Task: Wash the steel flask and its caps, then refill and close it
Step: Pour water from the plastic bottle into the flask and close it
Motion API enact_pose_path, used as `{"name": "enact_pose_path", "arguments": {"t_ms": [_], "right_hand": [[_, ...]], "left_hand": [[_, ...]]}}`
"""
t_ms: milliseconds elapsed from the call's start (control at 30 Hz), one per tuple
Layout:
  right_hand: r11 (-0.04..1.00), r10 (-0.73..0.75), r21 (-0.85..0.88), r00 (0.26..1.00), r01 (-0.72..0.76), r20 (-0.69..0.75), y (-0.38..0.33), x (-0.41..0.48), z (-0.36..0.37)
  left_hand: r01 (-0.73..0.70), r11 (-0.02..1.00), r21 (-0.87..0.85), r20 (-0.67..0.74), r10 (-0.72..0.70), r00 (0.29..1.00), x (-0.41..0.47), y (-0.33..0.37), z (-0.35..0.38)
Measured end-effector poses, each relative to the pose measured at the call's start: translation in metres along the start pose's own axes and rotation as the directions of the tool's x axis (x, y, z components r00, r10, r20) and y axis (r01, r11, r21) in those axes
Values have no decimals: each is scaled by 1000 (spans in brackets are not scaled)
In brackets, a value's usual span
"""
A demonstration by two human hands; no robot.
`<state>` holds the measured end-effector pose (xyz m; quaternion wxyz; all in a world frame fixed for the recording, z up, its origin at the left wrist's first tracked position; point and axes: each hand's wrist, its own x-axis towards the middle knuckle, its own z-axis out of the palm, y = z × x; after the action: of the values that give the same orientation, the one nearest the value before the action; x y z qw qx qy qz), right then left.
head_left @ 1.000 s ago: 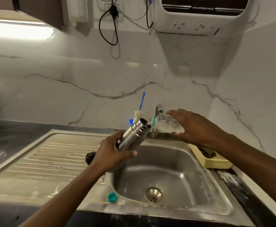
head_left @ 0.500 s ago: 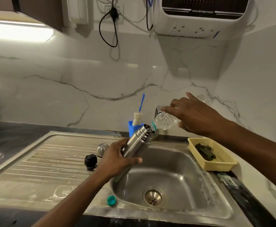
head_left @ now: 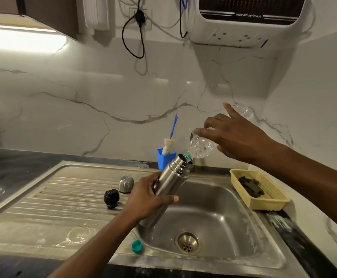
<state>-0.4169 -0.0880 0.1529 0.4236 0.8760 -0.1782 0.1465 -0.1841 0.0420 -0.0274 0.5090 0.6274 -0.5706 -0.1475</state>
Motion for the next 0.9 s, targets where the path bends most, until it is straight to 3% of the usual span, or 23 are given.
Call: {"name": "enact_pose_path", "arguments": {"t_ms": [900], "right_hand": [[1000,-27,3,996,27,-83,4,7,1]], "left_hand": [[21,1000,-13,12,-21,1000,-2,-2,1]]}}
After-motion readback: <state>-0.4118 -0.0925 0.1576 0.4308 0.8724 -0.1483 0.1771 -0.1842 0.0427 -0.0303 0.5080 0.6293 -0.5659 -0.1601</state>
